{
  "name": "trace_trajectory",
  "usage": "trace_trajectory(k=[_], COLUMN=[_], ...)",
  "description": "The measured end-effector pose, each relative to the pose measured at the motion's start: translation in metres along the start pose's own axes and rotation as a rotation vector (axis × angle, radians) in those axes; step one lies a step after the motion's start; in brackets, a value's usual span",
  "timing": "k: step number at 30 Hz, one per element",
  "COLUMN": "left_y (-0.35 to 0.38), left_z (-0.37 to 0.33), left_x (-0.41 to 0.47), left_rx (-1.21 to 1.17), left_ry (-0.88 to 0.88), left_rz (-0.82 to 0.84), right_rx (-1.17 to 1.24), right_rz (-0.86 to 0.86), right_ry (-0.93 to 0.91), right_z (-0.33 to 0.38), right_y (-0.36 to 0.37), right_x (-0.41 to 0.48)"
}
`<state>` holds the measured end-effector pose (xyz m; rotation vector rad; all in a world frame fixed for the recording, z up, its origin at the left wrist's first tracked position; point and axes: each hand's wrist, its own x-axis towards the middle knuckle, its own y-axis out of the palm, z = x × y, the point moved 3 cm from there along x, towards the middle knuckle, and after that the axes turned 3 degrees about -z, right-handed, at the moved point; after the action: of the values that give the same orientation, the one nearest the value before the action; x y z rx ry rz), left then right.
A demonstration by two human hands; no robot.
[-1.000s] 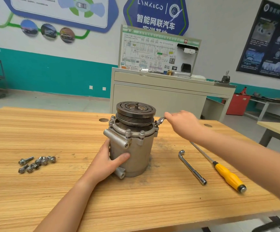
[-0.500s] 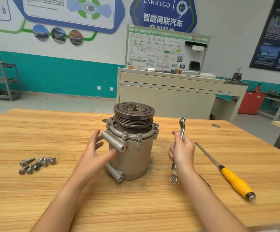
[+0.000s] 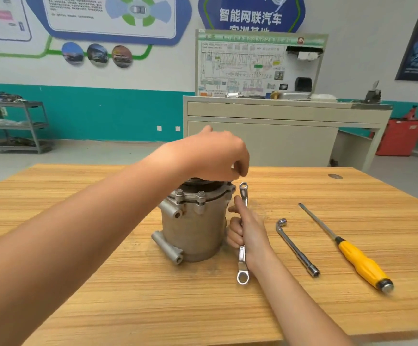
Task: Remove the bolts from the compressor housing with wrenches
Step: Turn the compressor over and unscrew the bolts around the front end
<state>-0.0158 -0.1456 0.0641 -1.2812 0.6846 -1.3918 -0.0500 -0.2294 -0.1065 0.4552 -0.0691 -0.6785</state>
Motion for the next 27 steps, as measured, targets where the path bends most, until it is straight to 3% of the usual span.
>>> trace_trajectory(k=[3,9,18,21,27], left_y=[0.017,0.019,-0.050,-0.045,0.048], left_z=[0.004,0.011,0.031,0.069,0.145], left_x=[0.012,0.018,-0.017,-0.089,-0.262], left_rx=[0.112,0.071,-0.261,-0.275,-0.327], left_ry=[-0.001,0.000,-0.055,-0.250,-1.000], left_rz=[0.125,0.129,-0.226,-0.328,-0.259], right_rx=[-0.016,-0.002,-0.029,-0.049,-0.079], right_rz=[0.013,0.007,0.002,-0.043,-0.157], right_ry=[-0.004,-0.007,-0.028,-0.116,-0.427], right_z=[-0.002,-0.001,0.000,0.002,0.009], right_y=[-0.003,-0.005,-0.007,-0.008,-0.005], right_x=[0.001,0.002,-0.003,-0.006,-0.019])
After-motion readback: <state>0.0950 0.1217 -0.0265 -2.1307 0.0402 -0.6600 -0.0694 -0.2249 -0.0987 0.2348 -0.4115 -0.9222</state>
